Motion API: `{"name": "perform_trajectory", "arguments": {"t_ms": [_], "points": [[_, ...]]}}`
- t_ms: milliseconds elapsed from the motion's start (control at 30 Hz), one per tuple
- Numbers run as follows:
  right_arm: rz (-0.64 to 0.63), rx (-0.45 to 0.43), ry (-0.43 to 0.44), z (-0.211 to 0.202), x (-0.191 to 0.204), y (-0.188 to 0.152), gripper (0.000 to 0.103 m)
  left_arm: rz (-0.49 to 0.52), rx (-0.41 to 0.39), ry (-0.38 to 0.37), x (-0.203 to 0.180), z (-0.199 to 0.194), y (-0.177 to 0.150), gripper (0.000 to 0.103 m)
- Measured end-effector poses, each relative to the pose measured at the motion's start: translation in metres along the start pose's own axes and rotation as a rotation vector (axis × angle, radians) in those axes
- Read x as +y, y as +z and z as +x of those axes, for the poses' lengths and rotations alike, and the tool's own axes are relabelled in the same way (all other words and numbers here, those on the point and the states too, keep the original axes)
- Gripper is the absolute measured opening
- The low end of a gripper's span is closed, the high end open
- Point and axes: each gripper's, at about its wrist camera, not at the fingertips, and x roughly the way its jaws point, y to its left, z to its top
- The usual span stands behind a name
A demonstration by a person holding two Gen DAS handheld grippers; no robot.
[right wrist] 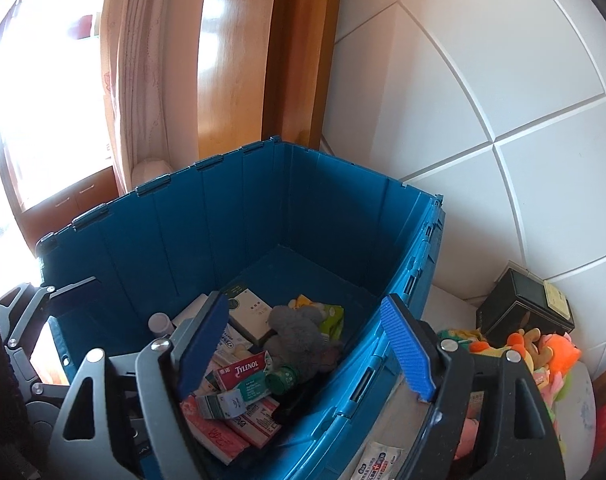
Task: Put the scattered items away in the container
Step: 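Carry the box and jar over the blue crate and release both inside, then move both tools back to the pile toward the maroon knit cloth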
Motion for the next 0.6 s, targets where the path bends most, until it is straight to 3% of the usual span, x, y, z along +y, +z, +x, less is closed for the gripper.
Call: {"name": "perform_trajectory", "arguments": {"t_ms": [200, 333, 600], "points": [[0.005, -0.012, -0.005, -0.012, -0.005, -0.004, 0.082, -0.005, -0.005, -0.008, -0.005, -0.006, -0.004, 0.083], [0.011, -0.017, -0.008, -0.021, -0.010, -0.010, 0.088, -0.001, -0.015, -0.015, -0.011, -0.015, -0.008, 0.084], [0.046, -0.034, -0.026, -0.045, -0.033, -0.026, 0.089, -0.003, -0.027, -0.036, -0.029, -0.031, -0.016, 0.084]]}}
